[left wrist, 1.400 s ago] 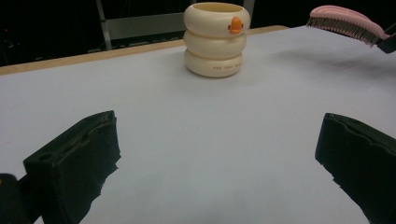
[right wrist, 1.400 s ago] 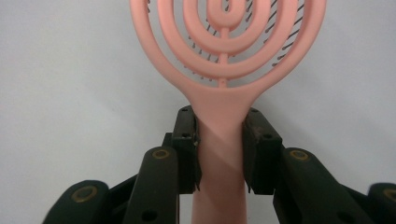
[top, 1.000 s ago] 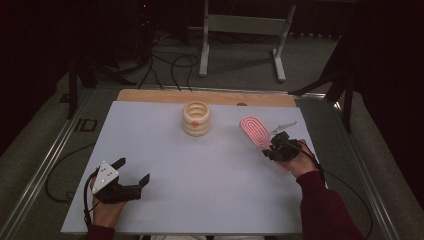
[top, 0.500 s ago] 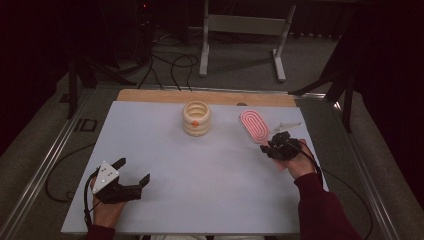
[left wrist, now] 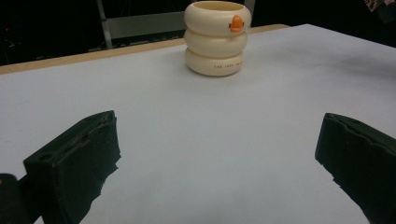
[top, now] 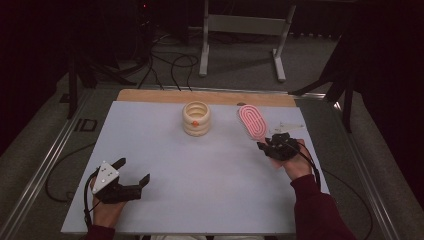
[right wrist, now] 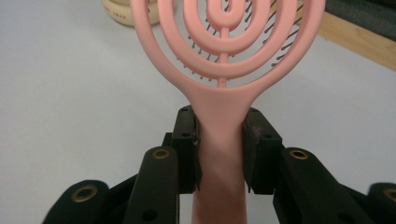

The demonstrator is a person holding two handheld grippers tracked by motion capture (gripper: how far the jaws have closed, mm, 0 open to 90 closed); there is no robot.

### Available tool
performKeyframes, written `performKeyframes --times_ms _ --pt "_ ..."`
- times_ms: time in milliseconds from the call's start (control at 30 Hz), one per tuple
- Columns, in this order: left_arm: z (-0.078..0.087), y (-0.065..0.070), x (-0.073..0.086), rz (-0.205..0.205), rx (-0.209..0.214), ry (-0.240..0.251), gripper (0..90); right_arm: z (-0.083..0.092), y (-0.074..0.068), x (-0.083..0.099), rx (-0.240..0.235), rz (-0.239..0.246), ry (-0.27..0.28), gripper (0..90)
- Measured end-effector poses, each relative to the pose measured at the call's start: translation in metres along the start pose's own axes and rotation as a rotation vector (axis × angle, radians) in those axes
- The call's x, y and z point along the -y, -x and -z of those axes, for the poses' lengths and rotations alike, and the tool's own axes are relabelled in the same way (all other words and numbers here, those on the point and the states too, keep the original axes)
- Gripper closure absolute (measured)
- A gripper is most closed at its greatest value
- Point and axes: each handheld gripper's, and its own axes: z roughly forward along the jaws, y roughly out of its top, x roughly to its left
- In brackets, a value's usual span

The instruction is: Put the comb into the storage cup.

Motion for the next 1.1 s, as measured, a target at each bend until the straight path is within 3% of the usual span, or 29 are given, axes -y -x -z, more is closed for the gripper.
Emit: performKeyframes --times_ms 533,733,1100 --pt "0.0 -0.001 0.0 0.001 -0.001 -0.007 0.3 0.001 -0.01 -0.002 -0.006 -0.012 0.099 69.9" --pt "0.0 -0.001 0.0 0.002 -0.002 -0.009 0.4 0.002 -0.016 0.003 -0.028 -0.043 0.153 69.9" --pt "-0.001 0.0 0.001 0.002 -0.002 -0.014 0.4 -0.001 -0.032 0.012 -0.03 -0.008 0.209 69.9"
